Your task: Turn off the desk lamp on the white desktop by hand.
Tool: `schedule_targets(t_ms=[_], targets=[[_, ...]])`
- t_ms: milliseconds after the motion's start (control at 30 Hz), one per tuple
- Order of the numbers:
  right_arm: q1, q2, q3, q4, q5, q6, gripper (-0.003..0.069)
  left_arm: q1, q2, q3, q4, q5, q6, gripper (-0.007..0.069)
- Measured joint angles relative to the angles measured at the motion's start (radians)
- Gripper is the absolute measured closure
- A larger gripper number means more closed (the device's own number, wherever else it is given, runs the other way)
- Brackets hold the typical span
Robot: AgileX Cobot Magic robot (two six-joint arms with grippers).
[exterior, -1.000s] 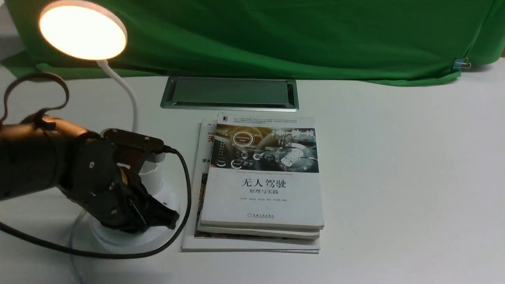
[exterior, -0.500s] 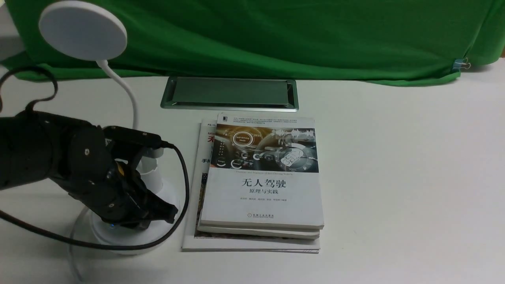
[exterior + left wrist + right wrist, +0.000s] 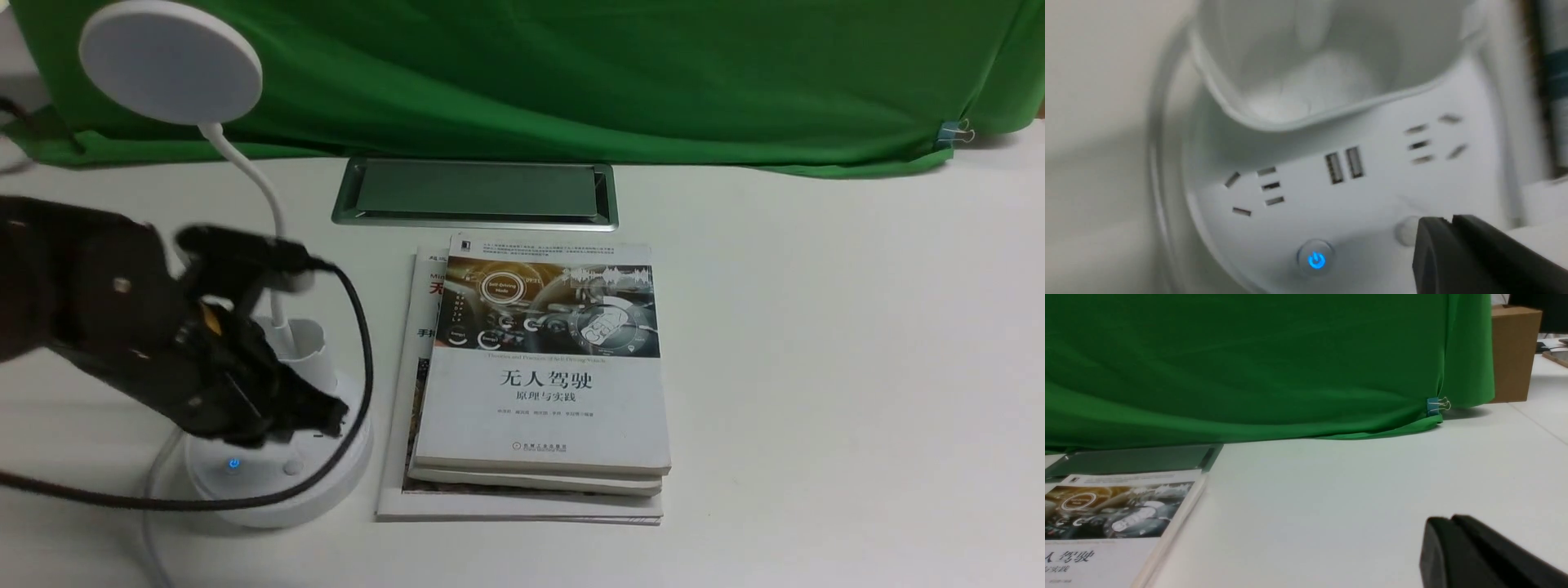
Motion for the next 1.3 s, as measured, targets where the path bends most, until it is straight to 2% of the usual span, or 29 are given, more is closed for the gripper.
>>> schedule_targets(t_ms=[267,467,700,1000,1133,1300], targets=[[0.000,0.000,0.000,0.000,0.000,0.000,0.0622,0.000,-0.253,0.006,-0.045,0.040,-0.024,0.0611],[0.000,0.000,0.000,0.000,0.000,0.000,0.0622,0.000,-0.546,0.110,-0.109,-0.016,-0.024,0.0611],[0.000,0.000,0.000,0.000,0.000,0.000,0.0622,0.000,-0.937,0.228,-0.037,-0.056,-0.018,0.0606],[0.000,0.000,0.000,0.000,0.000,0.000,0.0622,0.000,-1.118,0.233,-0.005,-0.060,-0.017,0.0606],[0.000,0.000,0.000,0.000,0.000,0.000,0.0622,0.004,-1.156,0.313,0.014,-0.163,-0.017,0.0606],[0.000,0.000,0.000,0.000,0.000,0.000,0.0622,0.065,-1.287,0.520,0.051,-0.349,-0.013,0.0606]])
